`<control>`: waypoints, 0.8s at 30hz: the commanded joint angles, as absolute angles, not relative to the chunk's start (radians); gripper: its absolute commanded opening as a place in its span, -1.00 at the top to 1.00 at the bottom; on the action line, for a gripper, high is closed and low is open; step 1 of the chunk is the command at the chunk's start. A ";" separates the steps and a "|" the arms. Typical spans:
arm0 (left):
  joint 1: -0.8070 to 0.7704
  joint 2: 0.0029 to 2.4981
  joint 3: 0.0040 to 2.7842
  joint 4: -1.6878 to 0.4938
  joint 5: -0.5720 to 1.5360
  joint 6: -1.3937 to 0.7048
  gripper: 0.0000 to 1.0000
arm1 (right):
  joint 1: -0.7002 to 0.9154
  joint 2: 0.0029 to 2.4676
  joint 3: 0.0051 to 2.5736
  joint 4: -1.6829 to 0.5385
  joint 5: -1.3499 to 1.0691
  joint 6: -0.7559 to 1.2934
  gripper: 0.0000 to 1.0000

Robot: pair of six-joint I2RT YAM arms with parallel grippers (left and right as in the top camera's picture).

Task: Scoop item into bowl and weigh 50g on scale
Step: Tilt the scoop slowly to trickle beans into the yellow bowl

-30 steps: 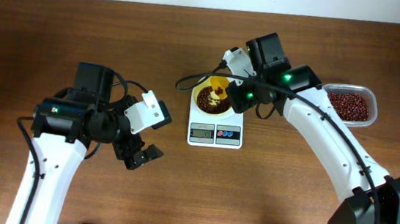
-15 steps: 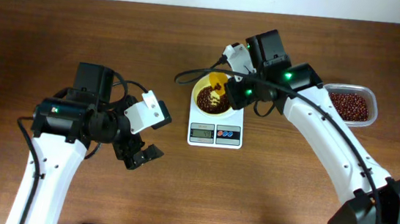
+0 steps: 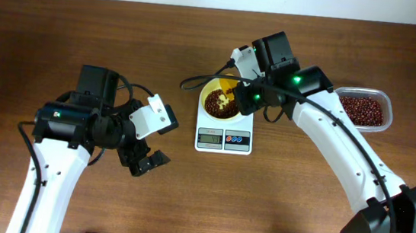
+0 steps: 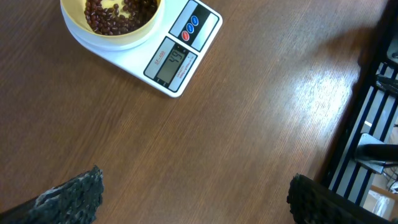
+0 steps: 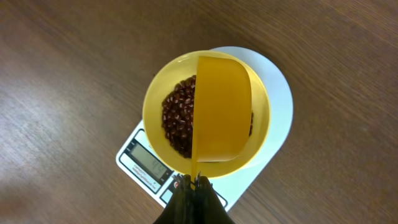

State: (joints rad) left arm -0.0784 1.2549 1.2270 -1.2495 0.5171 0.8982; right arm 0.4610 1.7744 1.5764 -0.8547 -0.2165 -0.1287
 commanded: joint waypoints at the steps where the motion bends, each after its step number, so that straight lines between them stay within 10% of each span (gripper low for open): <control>1: -0.082 1.251 1.240 -1.251 0.535 0.914 -0.97 | 0.472 1.768 1.598 -0.850 -0.250 -0.118 0.92; 24: -0.082 1.251 1.240 -1.251 0.535 0.914 -0.97 | 0.443 1.761 1.608 -0.876 -0.472 -0.084 0.92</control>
